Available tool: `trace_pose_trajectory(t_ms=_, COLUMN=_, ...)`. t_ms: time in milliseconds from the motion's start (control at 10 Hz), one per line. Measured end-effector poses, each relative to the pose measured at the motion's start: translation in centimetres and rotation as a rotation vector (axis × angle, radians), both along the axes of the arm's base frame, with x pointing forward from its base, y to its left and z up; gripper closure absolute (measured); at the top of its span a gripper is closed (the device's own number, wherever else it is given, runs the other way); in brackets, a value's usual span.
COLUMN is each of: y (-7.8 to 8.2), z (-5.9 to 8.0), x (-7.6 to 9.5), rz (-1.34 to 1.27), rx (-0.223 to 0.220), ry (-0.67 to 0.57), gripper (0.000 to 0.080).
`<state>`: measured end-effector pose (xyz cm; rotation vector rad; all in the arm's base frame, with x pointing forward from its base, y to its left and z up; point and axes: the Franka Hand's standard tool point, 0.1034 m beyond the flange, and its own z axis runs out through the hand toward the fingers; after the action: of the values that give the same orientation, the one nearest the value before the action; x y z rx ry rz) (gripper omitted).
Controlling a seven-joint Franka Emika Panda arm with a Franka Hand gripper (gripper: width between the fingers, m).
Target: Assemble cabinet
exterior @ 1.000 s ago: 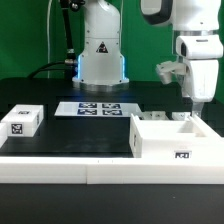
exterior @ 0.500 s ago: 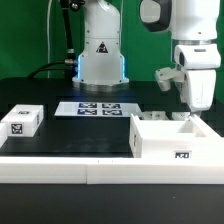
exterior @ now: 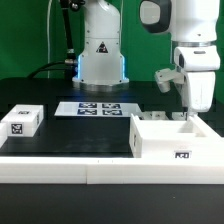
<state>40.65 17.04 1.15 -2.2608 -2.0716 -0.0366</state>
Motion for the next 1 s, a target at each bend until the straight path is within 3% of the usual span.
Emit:
trace_pose_trajectory(t_ms=100, y=0.0, z=0.0, x=0.1, rz=0.000, rx=0.000, ry=-0.001, gripper=0.0524)
trace_pose_trajectory(t_ms=200, y=0.0, z=0.1, x=0.1, rz=-0.002, rx=0.001, ry=-0.004, gripper=0.0705)
trace_pose_trajectory(t_ms=300, y=0.0, z=0.1, x=0.2, rz=-0.002, rx=0.002, ry=-0.004, gripper=0.0732)
trace_pose_trajectory(t_ms=800, y=-0.1, z=0.3, x=0.2, rz=-0.001, rx=-0.002, ry=-0.004, gripper=0.0731)
trace_pose_trajectory(t_ms=1000, y=-0.6, z=2.3, x=0.6, rz=0.002, rx=-0.020, ry=-0.022, gripper=0.0731)
